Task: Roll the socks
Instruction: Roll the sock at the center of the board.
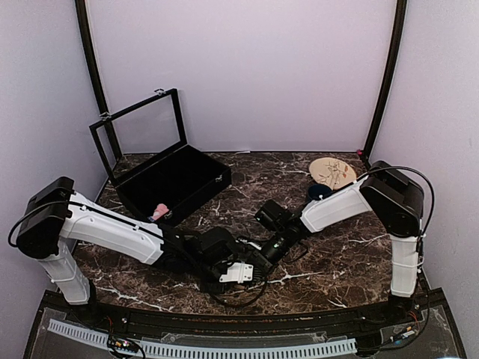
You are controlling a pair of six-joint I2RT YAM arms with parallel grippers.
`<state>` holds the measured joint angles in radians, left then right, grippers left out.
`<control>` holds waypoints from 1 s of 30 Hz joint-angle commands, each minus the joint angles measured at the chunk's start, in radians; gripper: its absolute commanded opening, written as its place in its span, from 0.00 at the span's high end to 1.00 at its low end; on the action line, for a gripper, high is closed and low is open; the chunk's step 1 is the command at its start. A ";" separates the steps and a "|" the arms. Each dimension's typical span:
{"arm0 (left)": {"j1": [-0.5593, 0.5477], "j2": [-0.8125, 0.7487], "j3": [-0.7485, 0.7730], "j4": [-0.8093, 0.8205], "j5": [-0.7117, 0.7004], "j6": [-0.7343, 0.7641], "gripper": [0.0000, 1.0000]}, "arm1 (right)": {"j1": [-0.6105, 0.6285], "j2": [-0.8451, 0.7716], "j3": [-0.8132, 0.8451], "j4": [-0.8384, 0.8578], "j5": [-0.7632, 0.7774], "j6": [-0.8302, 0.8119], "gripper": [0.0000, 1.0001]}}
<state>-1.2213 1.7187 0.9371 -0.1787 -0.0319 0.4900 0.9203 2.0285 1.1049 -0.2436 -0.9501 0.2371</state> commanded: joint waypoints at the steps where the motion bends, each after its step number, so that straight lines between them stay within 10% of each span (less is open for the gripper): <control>1: -0.003 0.048 0.019 -0.055 0.086 -0.047 0.90 | -0.001 0.003 -0.021 -0.001 0.024 0.009 0.78; 30: 0.172 0.096 0.102 -0.223 0.476 -0.159 0.90 | -0.081 -0.231 -0.255 0.247 0.257 0.182 0.61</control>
<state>-1.0557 1.7809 1.0290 -0.3031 0.3569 0.3496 0.8509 1.8576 0.8936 -0.0654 -0.7872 0.3763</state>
